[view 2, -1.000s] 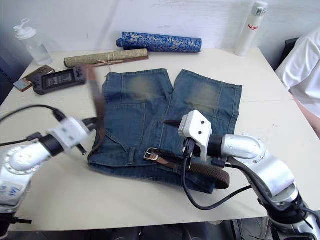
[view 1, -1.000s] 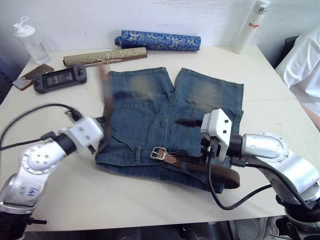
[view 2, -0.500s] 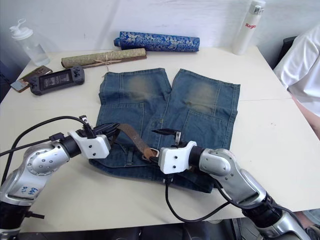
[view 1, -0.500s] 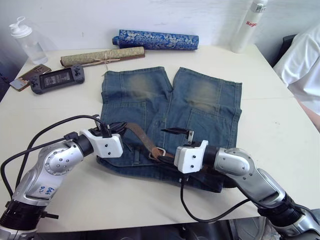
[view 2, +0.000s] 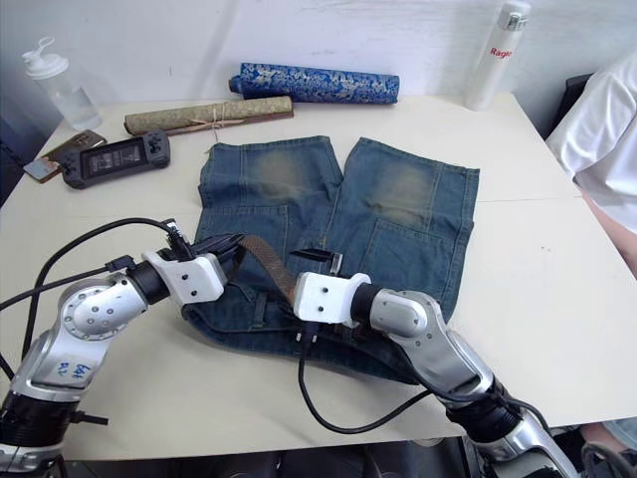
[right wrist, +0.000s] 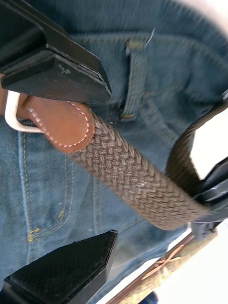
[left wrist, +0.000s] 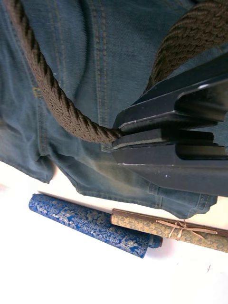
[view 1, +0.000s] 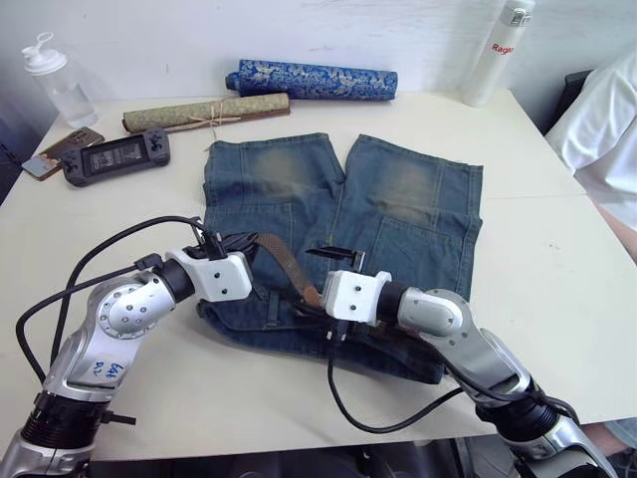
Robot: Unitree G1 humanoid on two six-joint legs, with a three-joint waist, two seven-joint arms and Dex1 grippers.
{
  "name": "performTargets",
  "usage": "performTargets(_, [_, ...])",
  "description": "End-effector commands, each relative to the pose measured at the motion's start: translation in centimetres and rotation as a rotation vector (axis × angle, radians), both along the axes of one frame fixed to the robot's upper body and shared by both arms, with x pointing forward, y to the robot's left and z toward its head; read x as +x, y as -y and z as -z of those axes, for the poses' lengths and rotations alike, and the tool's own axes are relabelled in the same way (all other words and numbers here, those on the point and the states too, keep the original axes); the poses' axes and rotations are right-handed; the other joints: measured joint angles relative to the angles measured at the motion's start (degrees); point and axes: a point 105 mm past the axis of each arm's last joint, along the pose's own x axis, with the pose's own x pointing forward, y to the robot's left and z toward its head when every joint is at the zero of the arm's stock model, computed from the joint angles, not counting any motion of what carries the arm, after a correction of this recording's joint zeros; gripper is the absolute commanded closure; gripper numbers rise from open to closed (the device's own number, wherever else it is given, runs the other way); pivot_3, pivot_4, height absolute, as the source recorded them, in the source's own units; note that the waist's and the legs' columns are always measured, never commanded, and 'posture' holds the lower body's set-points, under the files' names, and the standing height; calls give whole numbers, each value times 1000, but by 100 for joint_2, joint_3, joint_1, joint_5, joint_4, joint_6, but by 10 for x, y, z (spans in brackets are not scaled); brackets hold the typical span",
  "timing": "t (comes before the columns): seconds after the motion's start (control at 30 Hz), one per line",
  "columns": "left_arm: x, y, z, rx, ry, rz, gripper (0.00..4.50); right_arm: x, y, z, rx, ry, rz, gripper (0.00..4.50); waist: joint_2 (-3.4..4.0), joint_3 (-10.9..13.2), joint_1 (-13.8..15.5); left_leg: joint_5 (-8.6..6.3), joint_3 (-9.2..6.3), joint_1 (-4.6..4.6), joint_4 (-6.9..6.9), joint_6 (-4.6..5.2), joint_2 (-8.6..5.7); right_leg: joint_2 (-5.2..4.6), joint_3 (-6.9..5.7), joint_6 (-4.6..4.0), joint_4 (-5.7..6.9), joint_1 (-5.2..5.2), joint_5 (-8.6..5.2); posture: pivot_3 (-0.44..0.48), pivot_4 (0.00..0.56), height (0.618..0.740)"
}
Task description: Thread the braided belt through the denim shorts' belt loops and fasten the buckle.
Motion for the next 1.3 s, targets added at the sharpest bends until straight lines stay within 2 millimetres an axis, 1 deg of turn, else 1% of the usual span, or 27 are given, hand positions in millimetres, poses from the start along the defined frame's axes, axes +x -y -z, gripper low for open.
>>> performTargets(0.03, [-5, 0, -12, -18, 41, -1, 4417, 6, 0, -11, 28, 70, 79, 0, 0, 0, -1, 0, 0, 0, 0, 0, 0, 0, 0, 0, 1, 0, 0, 0, 150, 645])
performTargets(0.13, [-6, -1, -10, -19, 38, -7, 4417, 17, 7, -16, 39, 151, 195, 0, 0, 0, -1, 0, 0, 0, 0, 0, 0, 0, 0, 0, 2, -1, 0, 0, 150, 645])
performTargets(0.2, [-6, -4, -9, -15, 34, -20, 4417, 19, 11, -19, 44, 187, 239, 0, 0, 0, -1, 0, 0, -1, -1, 0, 0, 0, 0, 0, 2, -2, 0, 0, 150, 645])
performTargets(0.4, [-6, -8, -8, -12, 30, -33, 4417, 13, 9, -28, 77, 249, 244, 0, 0, 0, -5, 0, 0, -1, 0, 0, 0, 0, 0, -2, 5, -3, -1, 0, 150, 645])
performTargets(0.57, [-5, -8, -8, -21, 28, -38, 4417, 12, 11, -24, 36, 274, 232, 0, 0, 0, -7, 0, 0, -1, 1, 0, 0, 0, 0, -3, 8, -4, -2, 0, 150, 645])
performTargets(0.6, [-5, -8, -8, -23, 29, -37, 4500, 12, 11, -23, 34, 279, 231, 389, 0, 0, -6, 0, 0, -1, 1, 0, 0, 0, 0, -4, 9, -4, -2, 0, 150, 645])
performTargets(0.63, [-5, -7, -8, -24, 29, -36, 4500, 12, 11, -23, 34, 284, 229, 522, 0, 0, -6, 0, 0, -1, 1, 0, 0, 0, 0, -4, 9, -4, -2, 0, 150, 645])
performTargets(0.67, [-5, -7, -8, -22, 29, -33, 4500, 13, 11, -24, 36, 287, 231, 777, 0, 0, -7, 0, 0, -1, 1, 0, 0, 0, 0, -4, 9, -4, -3, 0, 150, 645])
performTargets(0.7, [-5, -7, -8, -21, 29, -32, 4500, 13, 11, -24, 37, 288, 233, 1293, 0, 0, -7, 0, 0, -1, 2, 0, 0, 0, 0, -4, 9, -4, -3, 0, 150, 645])
performTargets(0.77, [-6, -6, -8, -25, 30, -27, 4500, 15, 11, -23, 43, 281, 241, 2122, 0, 0, -7, 0, 0, -1, 2, 0, 0, 0, 0, -5, 11, -5, -4, 0, 150, 645])
performTargets(0.8, [-6, -6, -9, -25, 35, -23, 4500, 15, 11, -23, 46, 276, 243, 2757, 0, 0, -8, 0, 0, -1, 2, 0, 0, 0, 0, -6, 12, -5, -5, 0, 150, 645])
performTargets(0.87, [-8, -4, -10, -29, 42, -12, 4500, 15, 11, -22, 52, 266, 244, 3606, 0, 0, -8, 0, 0, -1, 2, 0, 0, 0, 0, -6, 13, -5, -5, 0, 150, 645])
performTargets(0.9, [-9, -4, -11, -27, 51, -6, 4500, 15, 11, -22, 51, 265, 244, 4161, 0, 0, -7, 0, 0, -1, 2, 0, 0, 0, 0, -7, 13, -5, -5, 0, 150, 645])
performTargets(0.93, [-9, -4, -11, -25, 57, -3, 4500, 16, 11, -21, 50, 266, 243, 4473, 0, 0, -8, 0, 0, -1, 2, 0, 0, 0, 0, -7, 14, -5, -5, 0, 150, 645])
performTargets(1.03, [-9, -5, -14, -34, 79, -2, 4500, 17, 11, -21, 46, 267, 241, 4473, 0, 0, -8, 0, 0, -2, 5, 0, 0, 0, 0, -7, 16, -6, -6, 0, 150, 645])
performTargets(1.13, [-7, -12, -12, -21, 73, -33, 4500, 17, 11, -24, 45, 282, 235, 4473, 0, 0, -8, 0, 0, -3, 7, 0, 0, 0, 0, -7, 17, -6, -6, 0, 150, 645])
performTargets(1.17, [-7, -12, -12, -48, 60, -34, 4500, 16, 10, -24, 43, 287, 230, 4473, 0, 0, -8, 0, 0, -3, 8, 0, 0, 0, 0, -7, 17, -6, -6, 0, 150, 645])
performTargets(1.23, [-10, -11, -17, -121, 37, -27, 3682, 16, 9, -24, 36, 295, 219, 4500, 0, 0, -11, 0, 0, -3, 9, 0, 0, 0, 0, -7, 19, -7, -6, 0, 150, 645])
performTargets(1.27, [-11, -12, -19, -165, 4, -29, 3407, 16, 9, -24, 26, 309, 212, 4500, 0, 0, -11, 0, 0, -4, 10, 0, 0, 0, 0, -7, 20, -7, -6, 0, 150, 645])
performTargets(1.3, [-13, -13, -20, -198, -39, -31, 2940, 17, 9, -25, 17, 322, 208, 4500, 0, 0, -13, 0, -1, -6, 13, 0, 0, 0, 0, -8, 21, -8, -6, 0, 150, 645])
